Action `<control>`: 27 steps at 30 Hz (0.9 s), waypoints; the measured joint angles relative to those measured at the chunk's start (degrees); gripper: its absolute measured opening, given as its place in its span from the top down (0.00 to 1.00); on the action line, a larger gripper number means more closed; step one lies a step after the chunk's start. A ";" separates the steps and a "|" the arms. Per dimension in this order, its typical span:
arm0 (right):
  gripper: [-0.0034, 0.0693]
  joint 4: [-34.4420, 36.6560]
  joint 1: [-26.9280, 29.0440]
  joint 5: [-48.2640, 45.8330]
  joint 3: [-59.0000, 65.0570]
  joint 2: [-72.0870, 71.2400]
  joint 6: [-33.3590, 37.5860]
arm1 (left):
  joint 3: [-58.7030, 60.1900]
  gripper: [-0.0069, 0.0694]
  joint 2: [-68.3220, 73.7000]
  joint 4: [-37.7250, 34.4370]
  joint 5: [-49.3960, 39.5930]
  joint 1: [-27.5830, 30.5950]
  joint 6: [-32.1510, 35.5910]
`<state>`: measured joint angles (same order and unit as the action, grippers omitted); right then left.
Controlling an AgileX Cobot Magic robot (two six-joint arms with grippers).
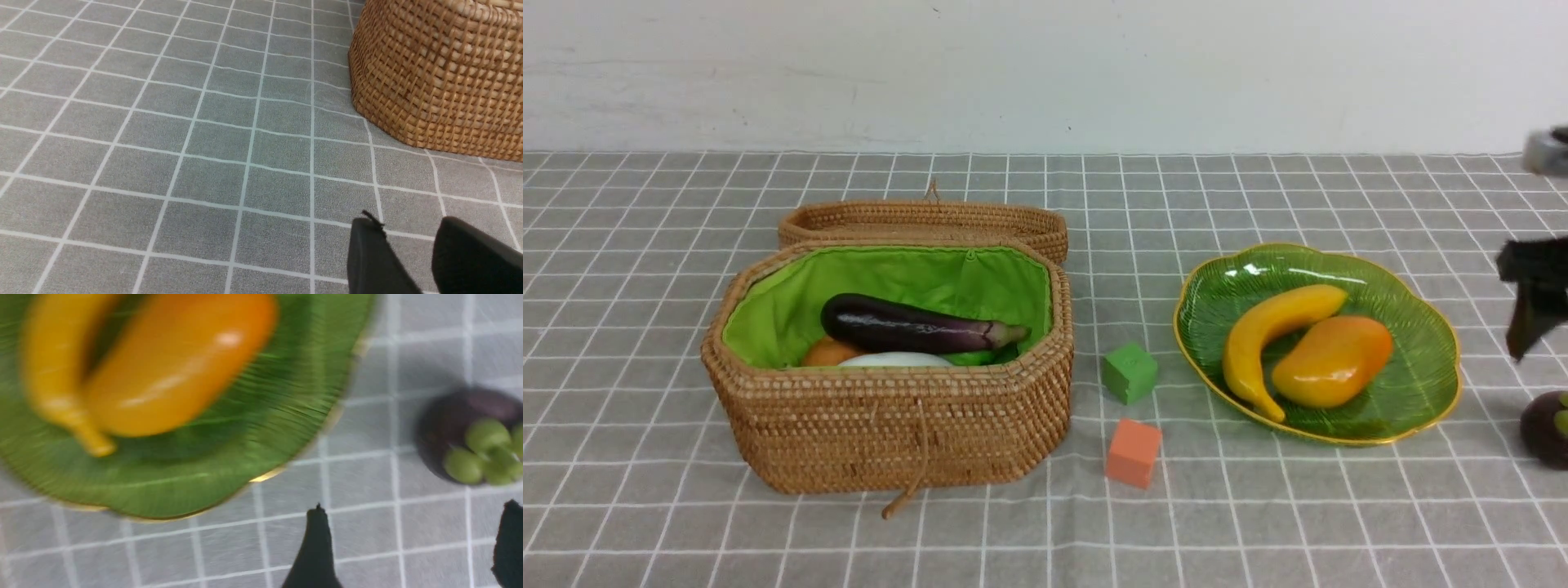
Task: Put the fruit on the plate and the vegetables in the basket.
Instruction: Use the right arm to grab a mangosteen and put it into the right plate
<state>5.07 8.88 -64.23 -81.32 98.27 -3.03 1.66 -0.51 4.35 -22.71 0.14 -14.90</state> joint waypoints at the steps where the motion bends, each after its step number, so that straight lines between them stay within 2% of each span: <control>1: 0.21 0.00 2.20 2.42 3.89 0.00 -1.60 | 0.00 0.61 0.00 0.00 0.00 0.00 0.00; 6: 0.21 -0.55 5.49 9.36 9.12 0.00 -5.36 | 0.00 0.60 0.00 0.00 0.00 0.00 0.00; 15: 0.21 -2.80 5.89 17.98 9.53 1.50 -7.73 | 0.00 0.60 0.00 0.00 0.00 0.00 0.05; 27: 0.22 -3.64 5.92 16.63 9.53 9.35 -8.74 | 0.00 0.60 0.00 0.00 0.00 0.00 0.05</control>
<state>1.43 14.80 -47.60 -71.78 107.61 -11.76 1.66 -0.51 4.35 -22.71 0.14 -14.84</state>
